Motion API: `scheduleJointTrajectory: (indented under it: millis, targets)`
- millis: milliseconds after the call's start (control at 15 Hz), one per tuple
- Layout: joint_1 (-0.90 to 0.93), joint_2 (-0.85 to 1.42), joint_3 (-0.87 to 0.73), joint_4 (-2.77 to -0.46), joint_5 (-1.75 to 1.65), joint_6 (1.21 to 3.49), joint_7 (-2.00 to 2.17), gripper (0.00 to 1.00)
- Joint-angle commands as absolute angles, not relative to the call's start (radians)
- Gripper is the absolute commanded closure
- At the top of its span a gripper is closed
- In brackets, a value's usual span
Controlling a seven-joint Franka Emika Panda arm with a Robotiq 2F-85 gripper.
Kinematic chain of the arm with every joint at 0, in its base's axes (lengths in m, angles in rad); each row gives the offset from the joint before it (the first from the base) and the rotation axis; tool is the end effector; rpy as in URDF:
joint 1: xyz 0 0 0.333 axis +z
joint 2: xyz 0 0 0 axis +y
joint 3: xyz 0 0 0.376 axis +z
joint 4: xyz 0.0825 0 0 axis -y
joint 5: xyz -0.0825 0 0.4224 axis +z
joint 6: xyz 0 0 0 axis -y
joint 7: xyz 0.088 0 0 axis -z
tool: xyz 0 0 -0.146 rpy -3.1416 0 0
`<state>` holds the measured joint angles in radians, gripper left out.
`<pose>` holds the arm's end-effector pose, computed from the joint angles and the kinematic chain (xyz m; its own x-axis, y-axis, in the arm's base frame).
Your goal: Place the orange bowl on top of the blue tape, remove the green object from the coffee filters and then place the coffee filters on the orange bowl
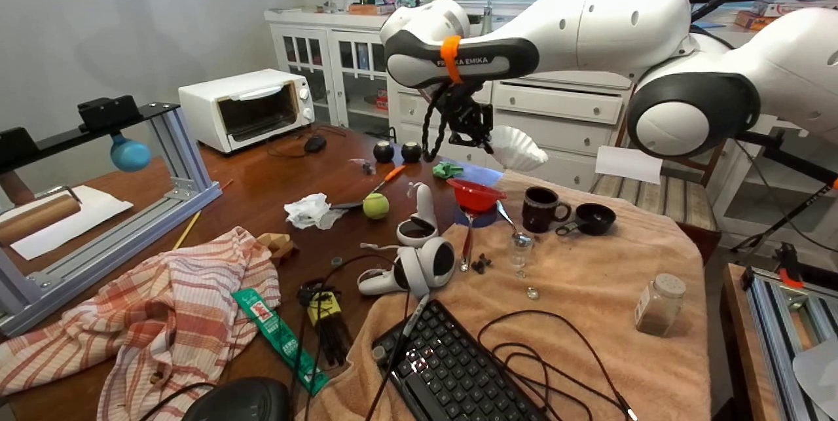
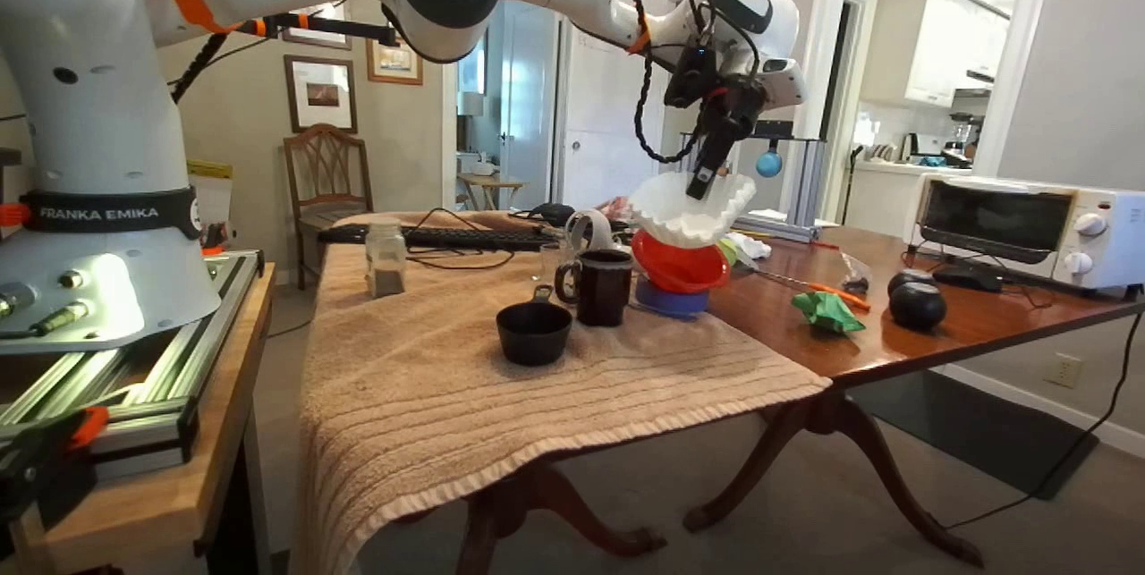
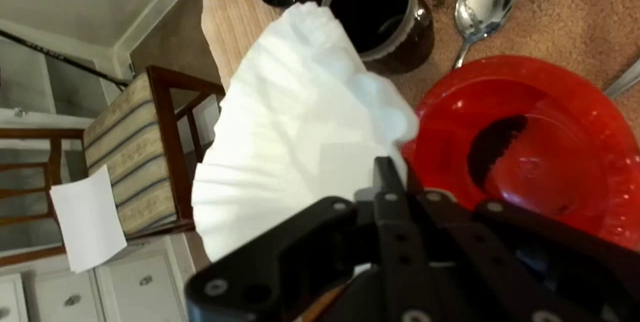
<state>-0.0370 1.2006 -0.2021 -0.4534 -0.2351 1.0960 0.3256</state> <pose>0.7959 -0.1380 0.2874 0.7555 -0.5686 -0.3255 -0.3431 -0.7666 0.5428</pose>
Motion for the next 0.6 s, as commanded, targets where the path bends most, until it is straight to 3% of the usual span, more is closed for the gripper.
scheduleJointTrajectory:
  millis: [0, 533]
  targets:
    - [-0.012, 1.22, -0.195, -0.431, -0.249, 1.204, 0.238, 1.0]
    - [0.005, 1.207, -0.135, -0.454, -0.204, 1.271, 0.122, 1.0]
